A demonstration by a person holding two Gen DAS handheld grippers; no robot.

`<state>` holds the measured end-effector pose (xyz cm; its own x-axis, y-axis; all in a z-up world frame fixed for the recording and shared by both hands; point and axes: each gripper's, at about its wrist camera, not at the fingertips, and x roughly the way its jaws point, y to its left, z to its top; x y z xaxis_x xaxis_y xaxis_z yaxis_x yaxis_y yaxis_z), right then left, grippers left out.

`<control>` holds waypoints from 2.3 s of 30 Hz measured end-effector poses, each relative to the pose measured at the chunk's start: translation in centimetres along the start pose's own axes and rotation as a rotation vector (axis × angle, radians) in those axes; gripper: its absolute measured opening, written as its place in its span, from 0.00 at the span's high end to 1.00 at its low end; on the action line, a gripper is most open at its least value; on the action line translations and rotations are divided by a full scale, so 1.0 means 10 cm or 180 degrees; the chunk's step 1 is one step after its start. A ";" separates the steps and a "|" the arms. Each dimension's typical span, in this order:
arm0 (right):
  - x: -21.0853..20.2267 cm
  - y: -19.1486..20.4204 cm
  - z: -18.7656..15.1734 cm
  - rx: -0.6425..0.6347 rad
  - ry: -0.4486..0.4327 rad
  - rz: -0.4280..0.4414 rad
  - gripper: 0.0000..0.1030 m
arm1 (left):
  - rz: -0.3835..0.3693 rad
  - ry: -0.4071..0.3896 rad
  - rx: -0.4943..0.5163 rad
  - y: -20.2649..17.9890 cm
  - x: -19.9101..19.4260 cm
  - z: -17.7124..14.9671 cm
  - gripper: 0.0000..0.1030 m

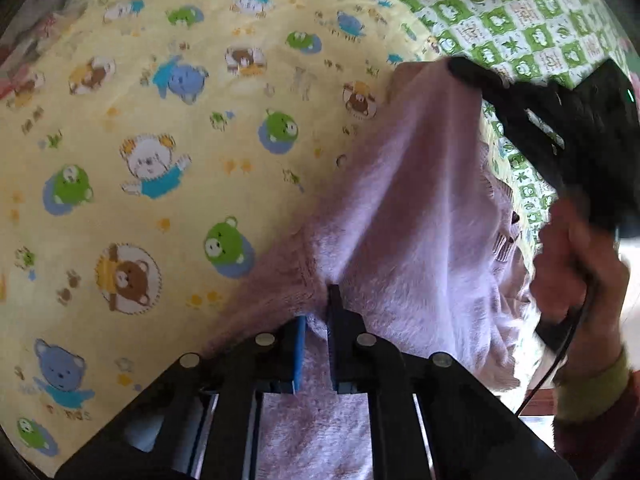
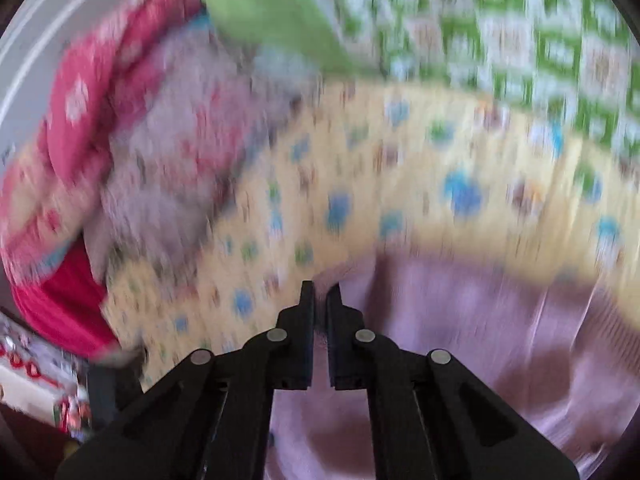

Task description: Fold small clothes

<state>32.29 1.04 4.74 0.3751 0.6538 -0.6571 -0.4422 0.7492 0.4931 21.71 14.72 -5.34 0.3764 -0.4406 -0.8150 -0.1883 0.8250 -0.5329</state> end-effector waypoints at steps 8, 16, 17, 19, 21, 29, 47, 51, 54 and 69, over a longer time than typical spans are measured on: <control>0.46 -0.08 -0.04 -0.0005 0.0161 -0.0325 0.95 | 0.0213 -0.0073 0.0178 0.06 -0.04 0.04 0.92; -0.20 -0.20 -0.12 0.0364 -0.0181 -0.0357 0.65 | 0.0193 0.0156 0.0310 0.03 -0.14 0.07 0.80; -0.37 -0.24 -0.18 0.0428 -0.0291 -0.0352 0.63 | 0.0196 0.0171 0.0350 0.04 -0.18 0.04 0.78; -0.82 -0.34 -0.42 0.0618 -0.0500 -0.0367 0.62 | 0.0206 0.0230 0.0469 0.06 -0.31 -0.05 0.76; -1.19 -0.43 -0.71 0.0806 -0.0614 -0.0517 0.61 | 0.0173 0.0287 0.0555 0.07 -0.41 -0.16 0.76; -2.17 -0.63 -2.25 0.1538 -0.0845 -0.1140 0.61 | 0.0006 0.0266 0.1022 -0.42 -0.53 -0.19 0.73; -2.46 -1.12 -2.98 0.2246 -0.0853 -0.1588 0.64 | 0.0760 0.0200 0.1523 -1.19 0.55 0.44 0.68; -2.74 -0.95 -3.01 0.2216 -0.1013 -0.1624 0.61 | 0.0724 0.0094 0.1330 -1.06 0.26 0.51 0.66; -2.88 -0.77 -3.09 0.2132 -0.1005 -0.1565 0.58 | 0.0731 0.0109 0.1357 -0.91 0.00 0.36 0.63; -3.07 0.15 -3.99 0.2026 -0.0843 -0.1692 0.50 | 0.0656 0.0444 0.1374 0.17 -1.10 -1.14 0.43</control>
<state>-12.43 -22.12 2.87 0.6145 0.1445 -0.7755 0.3553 0.8271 0.4356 6.92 16.94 0.09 0.2403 -0.2719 -0.9318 0.1578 0.9581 -0.2389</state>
